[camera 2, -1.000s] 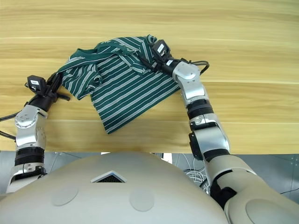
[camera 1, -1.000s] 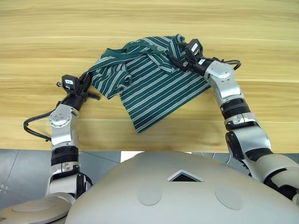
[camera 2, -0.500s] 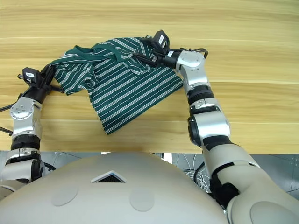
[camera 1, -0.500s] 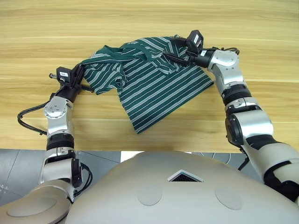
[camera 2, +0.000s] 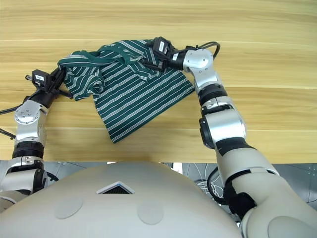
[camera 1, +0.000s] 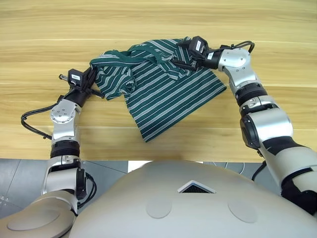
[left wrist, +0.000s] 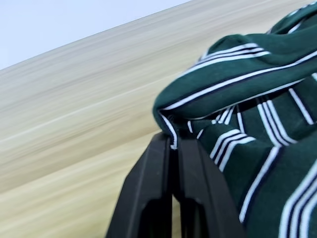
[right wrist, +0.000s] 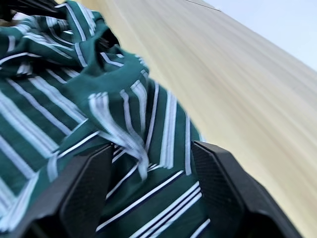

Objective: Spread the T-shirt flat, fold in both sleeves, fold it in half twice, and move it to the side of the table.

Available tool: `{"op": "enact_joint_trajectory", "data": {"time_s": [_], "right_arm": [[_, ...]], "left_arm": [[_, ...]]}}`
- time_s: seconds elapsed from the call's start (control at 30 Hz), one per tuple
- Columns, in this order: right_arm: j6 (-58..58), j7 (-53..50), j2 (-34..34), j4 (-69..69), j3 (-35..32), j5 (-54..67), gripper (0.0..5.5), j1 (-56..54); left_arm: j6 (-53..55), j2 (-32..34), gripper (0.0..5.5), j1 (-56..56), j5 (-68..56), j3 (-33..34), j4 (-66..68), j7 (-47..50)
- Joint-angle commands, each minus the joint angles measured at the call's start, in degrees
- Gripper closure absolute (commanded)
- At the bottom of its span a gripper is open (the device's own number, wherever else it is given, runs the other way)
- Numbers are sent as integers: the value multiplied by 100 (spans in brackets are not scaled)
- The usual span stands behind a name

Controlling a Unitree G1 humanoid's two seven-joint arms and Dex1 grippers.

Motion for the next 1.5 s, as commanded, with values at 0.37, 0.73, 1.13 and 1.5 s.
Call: {"op": "enact_joint_trajectory", "data": {"time_s": [0.37, 0.73, 1.13, 1.5], "right_arm": [[-16, 379, 103, 460, -16, -119, 258, -256], [80, 202, 36, 680, 108, -480, 258, -267], [382, 26, 282, 863, -322, -225, 258, -544], [453, -377, 377, 972, -126, -567, 385, -552]], "left_arm": [[207, -41, 550, 171, 213, -213, -204, -37], [203, 8, 550, 196, 198, -205, -205, -79], [256, -10, 550, 191, 218, -260, -286, -104], [283, -12, 550, 196, 219, -315, -338, -123]]}}
